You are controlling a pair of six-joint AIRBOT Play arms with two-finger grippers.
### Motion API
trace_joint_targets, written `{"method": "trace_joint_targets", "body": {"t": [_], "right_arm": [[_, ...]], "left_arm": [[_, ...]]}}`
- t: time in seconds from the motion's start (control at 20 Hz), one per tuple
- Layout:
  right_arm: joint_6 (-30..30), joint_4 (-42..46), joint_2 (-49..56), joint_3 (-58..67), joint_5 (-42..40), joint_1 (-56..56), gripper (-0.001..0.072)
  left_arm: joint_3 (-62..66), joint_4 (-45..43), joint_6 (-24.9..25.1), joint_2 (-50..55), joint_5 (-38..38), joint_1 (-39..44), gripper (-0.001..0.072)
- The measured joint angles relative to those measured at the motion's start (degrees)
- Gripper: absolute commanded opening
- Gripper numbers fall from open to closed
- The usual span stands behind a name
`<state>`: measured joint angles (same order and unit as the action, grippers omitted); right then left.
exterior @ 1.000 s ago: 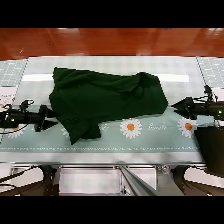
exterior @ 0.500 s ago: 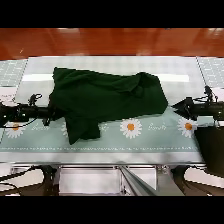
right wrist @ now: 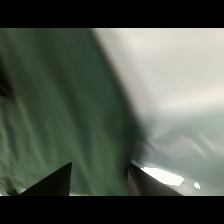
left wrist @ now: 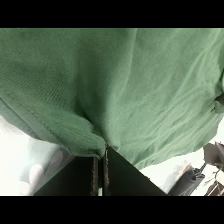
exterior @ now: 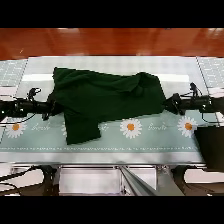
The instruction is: Fold the shirts.
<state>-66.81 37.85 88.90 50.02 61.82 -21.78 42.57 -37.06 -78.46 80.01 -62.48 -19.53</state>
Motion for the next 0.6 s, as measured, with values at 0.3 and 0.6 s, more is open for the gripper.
{"method": "trace_joint_targets", "body": {"t": [0.3, 0.6], "right_arm": [[-0.2, -2.6, 4.7, 10.0, 1.3, 6.8, 0.0027], [-5.0, 3.2, -4.2, 29.9, 8.5, 8.4, 0.0026]], "left_arm": [[0.4, 6.4, 3.8, -1.5, -0.8, -0.1, 0.0015], [13.8, 18.2, 9.8, -12.6, -1.3, -0.9, 0.0014]]}}
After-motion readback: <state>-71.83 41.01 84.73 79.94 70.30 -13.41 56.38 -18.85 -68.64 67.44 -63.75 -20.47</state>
